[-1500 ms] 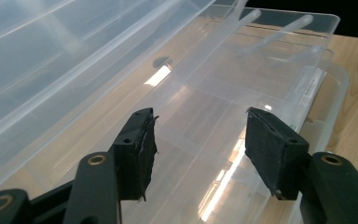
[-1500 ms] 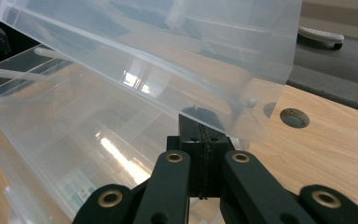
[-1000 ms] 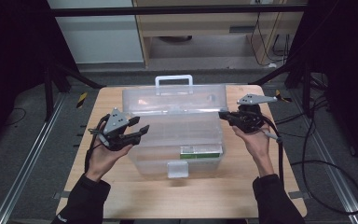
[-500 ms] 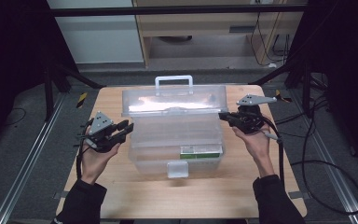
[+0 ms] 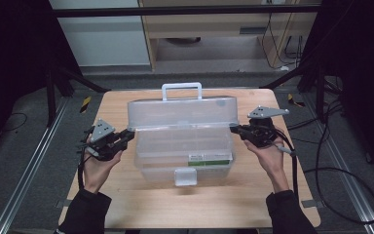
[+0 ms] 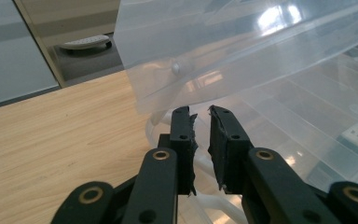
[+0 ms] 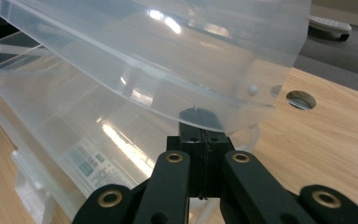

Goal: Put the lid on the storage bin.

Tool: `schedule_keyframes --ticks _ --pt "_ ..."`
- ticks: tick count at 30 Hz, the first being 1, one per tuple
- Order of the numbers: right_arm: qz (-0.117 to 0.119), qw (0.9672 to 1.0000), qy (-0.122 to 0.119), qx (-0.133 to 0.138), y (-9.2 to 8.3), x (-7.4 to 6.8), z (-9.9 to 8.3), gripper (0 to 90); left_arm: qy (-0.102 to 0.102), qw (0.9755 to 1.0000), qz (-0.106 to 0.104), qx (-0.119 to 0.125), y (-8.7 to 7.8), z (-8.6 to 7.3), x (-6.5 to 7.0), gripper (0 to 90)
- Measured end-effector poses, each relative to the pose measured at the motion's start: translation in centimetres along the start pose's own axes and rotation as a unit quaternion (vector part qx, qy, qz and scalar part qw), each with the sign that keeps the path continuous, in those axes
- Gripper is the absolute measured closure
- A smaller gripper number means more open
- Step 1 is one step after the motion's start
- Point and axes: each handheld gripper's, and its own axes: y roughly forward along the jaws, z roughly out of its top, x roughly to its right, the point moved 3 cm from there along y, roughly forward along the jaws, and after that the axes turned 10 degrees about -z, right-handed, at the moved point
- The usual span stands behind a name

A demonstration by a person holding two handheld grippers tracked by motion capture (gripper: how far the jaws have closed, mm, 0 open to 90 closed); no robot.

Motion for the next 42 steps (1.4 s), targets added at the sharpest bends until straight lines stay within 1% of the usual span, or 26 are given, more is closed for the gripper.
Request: schedule_keyframes --ticks 5,10,12,13,14,16,17,18,20,23,24,27,30,31,32,34,35,36,37,38,40,42 --pt "-0.004 1.0 0.002 0.0 -0.4 0.0 -0.8 90.0 -0.001 1.0 0.002 -0.007 -0.1 -0.5 -0.1 79.0" --pt "-0.005 1.0 -0.001 -0.006 -0.9 -0.2 -1.8 90.0 0.006 0.9999 0.001 -0.011 -0.3 -1.0 -0.1 79.3" --pt "-0.007 0.9999 0.0 -0.008 -1.0 -0.3 -2.3 90.0 0.01 0.9997 0.004 -0.02 -0.3 -1.3 0.0 79.1" --pt "-0.008 0.9999 0.001 -0.008 -1.0 -0.3 -2.5 90.0 0.01 0.9997 0.004 -0.02 -0.3 -1.3 0.0 79.0" --pt "-0.009 0.9999 0.0 -0.009 -1.1 -0.4 -2.7 90.0 0.015 0.9995 0.005 -0.026 -0.2 -1.6 0.1 78.9" --pt "-0.01 0.9999 0.0 -0.014 -1.3 -0.5 -3.1 90.0 0.016 0.9994 0.006 -0.031 -0.2 -2.0 0.2 78.9" --pt "-0.013 0.9998 -0.002 -0.015 -1.4 -0.5 -3.3 90.0 0.016 0.9994 0.006 -0.031 -0.2 -2.0 0.2 78.9" --pt "-0.013 0.9998 -0.004 -0.017 -1.4 -0.6 -3.4 90.0 0.019 0.9991 0.005 -0.038 -0.2 -2.4 0.4 78.9" --pt "-0.015 0.9996 -0.008 -0.022 -1.6 -0.6 -3.8 90.0 0.022 0.9989 0.004 -0.042 -0.1 -2.7 0.5 78.9" --pt "-0.02 0.9994 -0.012 -0.026 -1.7 -0.8 -4.4 90.0 0.022 0.9986 0.004 -0.049 -0.1 -3.0 0.6 78.6" --pt "-0.021 0.9993 -0.012 -0.029 -1.7 -0.9 -4.6 90.0 0.023 0.9982 0.005 -0.056 0.1 -3.3 0.6 78.3" --pt "-0.027 0.9989 -0.017 -0.036 -1.8 -0.9 -4.7 90.0 0.024 0.9981 0.005 -0.057 0.2 -3.6 0.7 78.5" --pt "-0.027 0.9986 -0.016 -0.044 -1.8 -0.9 -5.5 90.0 0.028 0.9968 0.007 -0.074 0.3 -4.2 0.6 78.5" --pt "-0.027 0.9986 -0.016 -0.044 -1.8 -0.9 -5.5 90.0 0.028 0.9968 0.007 -0.074 0.3 -4.2 0.6 78.5" --pt "-0.03 0.9981 -0.017 -0.051 -1.8 -0.9 -5.8 90.0 0.032 0.9962 0.007 -0.08 0.5 -4.7 0.5 78.5" --pt "-0.034 0.9976 -0.02 -0.057 -1.7 -0.8 -6.2 90.0 0.033 0.9949 0.015 -0.094 0.7 -4.9 0.4 78.9" --pt "-0.03 0.9978 -0.015 -0.057 -1.7 -0.8 -6.3 90.0 0.039 0.9938 0.024 -0.101 0.7 -5.1 0.2 79.4" --pt "-0.031 0.9978 -0.014 -0.056 -1.7 -0.8 -6.3 90.0 0.041 0.9929 0.029 -0.107 0.8 -5.2 0.1 79.8" --pt "-0.031 0.9978 -0.014 -0.056 -1.7 -0.8 -6.3 90.0 0.041 0.9929 0.029 -0.107 0.8 -5.2 0.1 79.7" --pt "-0.029 0.9977 -0.014 -0.059 -1.6 -0.9 -6.3 90.0 0.027 0.9945 0.024 -0.098 0.9 -5.3 -0.2 79.6" --pt "-0.037 0.9972 -0.02 -0.062 -1.5 -0.9 -6.4 90.0 0.038 0.9921 0.05 -0.108 0.8 -5.5 -0.6 78.9" --pt "-0.044 0.9967 -0.015 -0.066 -1.4 -0.5 -6.7 90.0 0.032 0.992 0.056 -0.109 0.8 -5.8 -1.0 78.0"
